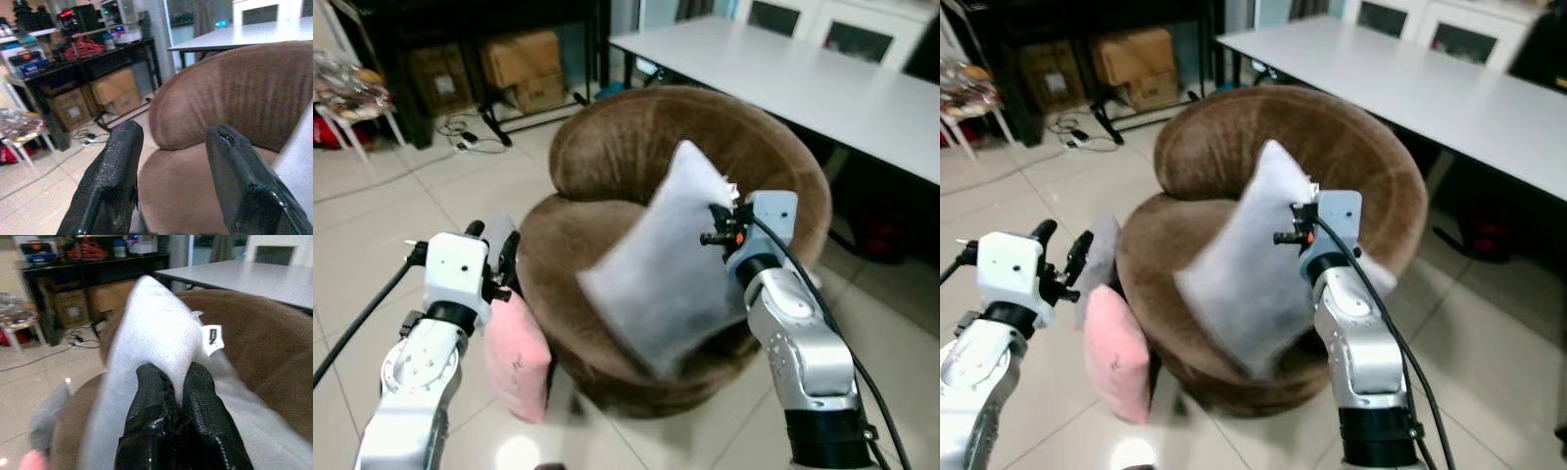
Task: Move the pillow to the sofa from floor
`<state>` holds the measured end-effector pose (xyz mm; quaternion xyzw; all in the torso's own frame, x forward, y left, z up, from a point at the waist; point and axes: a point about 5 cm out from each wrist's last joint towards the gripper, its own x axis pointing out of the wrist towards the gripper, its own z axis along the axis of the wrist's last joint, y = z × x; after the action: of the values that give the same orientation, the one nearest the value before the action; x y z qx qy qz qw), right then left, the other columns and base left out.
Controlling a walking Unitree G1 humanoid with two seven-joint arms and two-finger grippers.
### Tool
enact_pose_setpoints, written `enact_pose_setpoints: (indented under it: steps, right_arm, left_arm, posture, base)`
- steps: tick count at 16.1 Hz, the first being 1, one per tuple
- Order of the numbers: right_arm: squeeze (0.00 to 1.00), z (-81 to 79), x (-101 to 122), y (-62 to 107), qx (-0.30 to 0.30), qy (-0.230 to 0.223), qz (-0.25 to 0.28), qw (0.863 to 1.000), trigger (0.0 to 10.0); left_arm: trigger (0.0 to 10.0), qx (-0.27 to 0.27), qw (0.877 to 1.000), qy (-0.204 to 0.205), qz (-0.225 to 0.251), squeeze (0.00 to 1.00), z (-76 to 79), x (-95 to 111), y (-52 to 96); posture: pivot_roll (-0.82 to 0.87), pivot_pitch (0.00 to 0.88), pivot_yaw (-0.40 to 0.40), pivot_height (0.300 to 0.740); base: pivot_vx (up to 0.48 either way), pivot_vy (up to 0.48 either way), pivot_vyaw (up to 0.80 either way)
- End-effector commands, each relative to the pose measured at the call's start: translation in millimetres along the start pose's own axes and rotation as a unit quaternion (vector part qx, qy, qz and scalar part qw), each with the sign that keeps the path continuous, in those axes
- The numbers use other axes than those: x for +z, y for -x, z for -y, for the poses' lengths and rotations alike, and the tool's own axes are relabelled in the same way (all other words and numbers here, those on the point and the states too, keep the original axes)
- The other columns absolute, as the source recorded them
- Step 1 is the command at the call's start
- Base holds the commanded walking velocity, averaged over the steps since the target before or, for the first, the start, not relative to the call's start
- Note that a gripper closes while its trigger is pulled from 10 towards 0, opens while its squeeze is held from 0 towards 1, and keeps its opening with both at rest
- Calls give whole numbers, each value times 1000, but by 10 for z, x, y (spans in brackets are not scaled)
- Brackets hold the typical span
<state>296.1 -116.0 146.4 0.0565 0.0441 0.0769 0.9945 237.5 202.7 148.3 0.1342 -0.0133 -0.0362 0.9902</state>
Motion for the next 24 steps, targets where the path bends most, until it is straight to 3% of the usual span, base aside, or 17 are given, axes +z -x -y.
enact_pose_setpoints:
  steps: [1, 14, 18, 24]
  right_arm:
    - [0, -80, 138, -17, 18, 2, 31, 999, 10000]
    - [0, -138, 138, -9, 39, 16, 33, 999, 10000]
    - [0, -142, 136, -21, 40, 19, 32, 998, 10000]
    - [0, -159, 123, -28, 42, 14, 31, 999, 10000]
  left_arm:
    - [10000, 2, 1000, 0, -1, 0, -14, -9, 2]
    - [10000, -4, 1000, 3, 3, 0, 17, -8, 19]
    - [10000, -5, 1000, 1, 5, 0, 27, -4, 18]
    - [10000, -5, 1000, -2, 6, 0, 19, 0, 17]
  posture:
    - [42, 0, -42, 740]
    - [45, 0, -48, 740]
    - [47, 0, -50, 740]
    - [52, 0, -51, 740]
  base:
    - [307, 0, 0]
    - [305, 0, 0]
    - [307, 0, 647]
    - [306, 0, 0]
